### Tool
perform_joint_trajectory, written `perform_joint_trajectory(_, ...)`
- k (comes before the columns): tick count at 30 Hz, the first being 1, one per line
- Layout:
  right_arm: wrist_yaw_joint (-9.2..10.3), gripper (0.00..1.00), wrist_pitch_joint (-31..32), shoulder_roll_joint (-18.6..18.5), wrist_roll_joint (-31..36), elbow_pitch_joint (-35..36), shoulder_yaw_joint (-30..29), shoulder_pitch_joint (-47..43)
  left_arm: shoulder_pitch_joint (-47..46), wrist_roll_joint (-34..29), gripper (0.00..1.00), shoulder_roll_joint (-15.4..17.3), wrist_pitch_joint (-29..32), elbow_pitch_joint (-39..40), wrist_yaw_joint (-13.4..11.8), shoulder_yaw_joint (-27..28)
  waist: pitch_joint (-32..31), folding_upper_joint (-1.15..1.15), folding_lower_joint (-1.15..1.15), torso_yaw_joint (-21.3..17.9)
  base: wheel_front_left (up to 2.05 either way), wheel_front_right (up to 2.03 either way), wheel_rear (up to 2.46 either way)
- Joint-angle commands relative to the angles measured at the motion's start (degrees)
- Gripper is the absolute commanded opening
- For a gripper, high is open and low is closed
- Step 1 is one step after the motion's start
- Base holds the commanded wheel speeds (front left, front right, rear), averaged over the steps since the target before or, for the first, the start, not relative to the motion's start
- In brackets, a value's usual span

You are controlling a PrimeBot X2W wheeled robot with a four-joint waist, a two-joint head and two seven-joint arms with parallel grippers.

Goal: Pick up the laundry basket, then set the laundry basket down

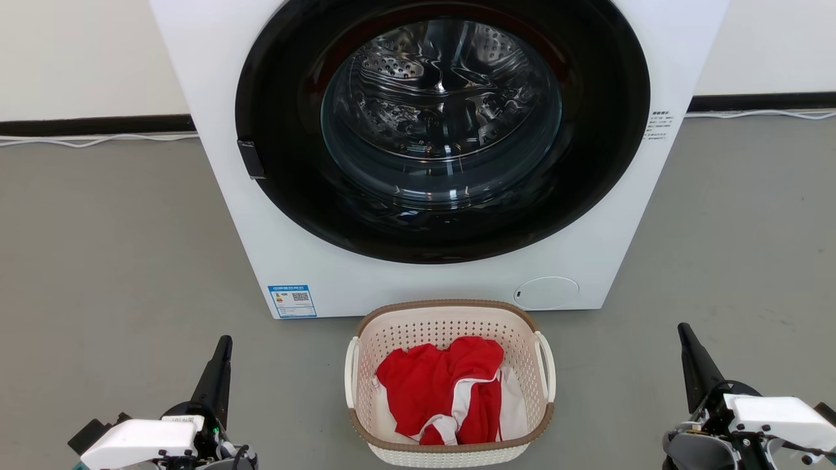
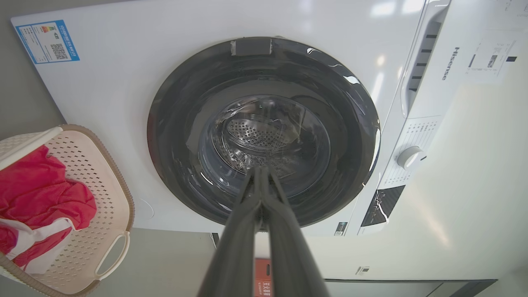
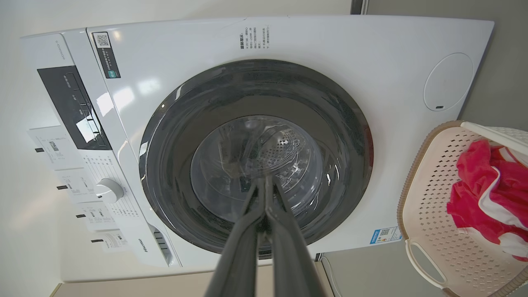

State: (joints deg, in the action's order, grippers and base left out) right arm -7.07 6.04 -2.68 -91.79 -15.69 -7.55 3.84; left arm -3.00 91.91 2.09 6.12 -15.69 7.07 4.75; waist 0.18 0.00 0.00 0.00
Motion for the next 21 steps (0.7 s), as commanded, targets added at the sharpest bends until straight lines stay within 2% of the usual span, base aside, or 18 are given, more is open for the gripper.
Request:
perform_joint_trajectory(1, -0.42, 0.0, 0.5, -0.2, -0.4, 1.7, 1.0, 2.3, -3.2, 0.3, 0.0, 0.8, 0.4, 1.6, 0.4, 1.8, 0.0, 0.0, 0.0, 0.0, 0.0, 0.0, 0.0)
perform_joint_trajectory(21, -0.42, 0.0, 0.5, -0.2, -0.4, 1.7, 1.0, 2.3, -3.2, 0.3, 0.0, 0.8, 0.4, 1.6, 0.4, 1.8, 0.0, 0.0, 0.0, 0.0, 0.0, 0.0, 0.0)
